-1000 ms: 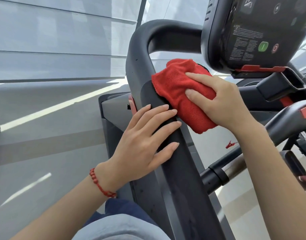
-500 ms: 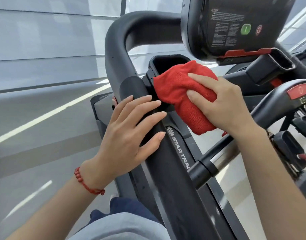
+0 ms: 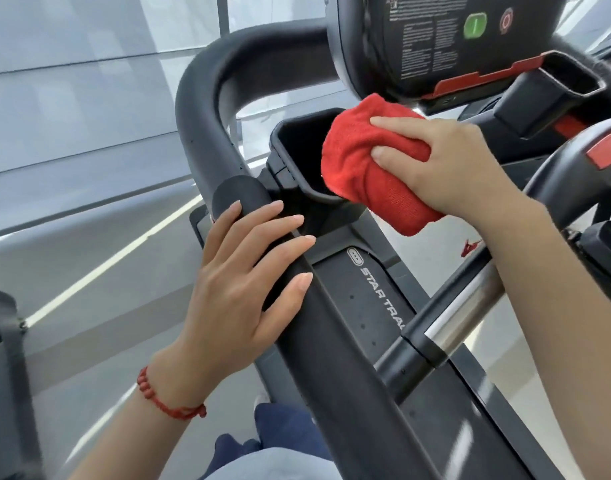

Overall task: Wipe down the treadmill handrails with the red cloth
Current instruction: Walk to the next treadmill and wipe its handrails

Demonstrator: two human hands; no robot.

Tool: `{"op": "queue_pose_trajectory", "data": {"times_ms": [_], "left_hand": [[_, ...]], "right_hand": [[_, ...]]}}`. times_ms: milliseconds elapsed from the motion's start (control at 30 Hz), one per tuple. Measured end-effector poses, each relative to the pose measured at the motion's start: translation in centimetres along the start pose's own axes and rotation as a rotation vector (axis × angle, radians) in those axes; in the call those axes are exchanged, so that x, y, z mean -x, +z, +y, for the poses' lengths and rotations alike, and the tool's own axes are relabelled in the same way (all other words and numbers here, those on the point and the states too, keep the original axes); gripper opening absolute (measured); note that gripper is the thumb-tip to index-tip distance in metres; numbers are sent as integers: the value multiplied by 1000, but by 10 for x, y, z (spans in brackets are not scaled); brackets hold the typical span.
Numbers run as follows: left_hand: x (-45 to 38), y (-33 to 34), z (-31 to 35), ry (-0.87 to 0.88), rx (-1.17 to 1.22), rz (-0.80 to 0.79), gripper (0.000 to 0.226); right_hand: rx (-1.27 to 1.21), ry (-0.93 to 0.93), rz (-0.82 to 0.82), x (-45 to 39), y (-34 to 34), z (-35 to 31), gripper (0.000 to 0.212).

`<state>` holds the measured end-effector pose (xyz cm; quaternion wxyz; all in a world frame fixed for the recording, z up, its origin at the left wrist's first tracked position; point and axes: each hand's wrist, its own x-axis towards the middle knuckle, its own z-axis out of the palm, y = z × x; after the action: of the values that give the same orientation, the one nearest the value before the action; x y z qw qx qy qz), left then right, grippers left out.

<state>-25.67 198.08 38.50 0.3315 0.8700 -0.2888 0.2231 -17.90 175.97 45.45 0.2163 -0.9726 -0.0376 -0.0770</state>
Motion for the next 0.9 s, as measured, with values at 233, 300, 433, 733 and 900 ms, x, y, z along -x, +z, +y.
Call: {"op": "queue_pose_trajectory", "data": {"times_ms": [233, 300, 433, 733, 900], "left_hand": [[2, 0, 1, -9, 6, 6, 37], [2, 1, 1, -12, 6, 11, 37], [3, 2, 1, -12, 13, 18, 38], [8, 1, 1, -10, 10, 44, 39], [12, 0, 0, -22, -4, 78, 35]], "right_hand": [[-14, 14, -30, 12, -2, 4, 40], [-22, 17, -22, 6, -2, 2, 39], [-10, 24, -35, -9, -1, -4, 39], [7, -18, 63, 25, 4, -7, 38], [-19, -53, 125, 40, 6, -13, 37]]}}
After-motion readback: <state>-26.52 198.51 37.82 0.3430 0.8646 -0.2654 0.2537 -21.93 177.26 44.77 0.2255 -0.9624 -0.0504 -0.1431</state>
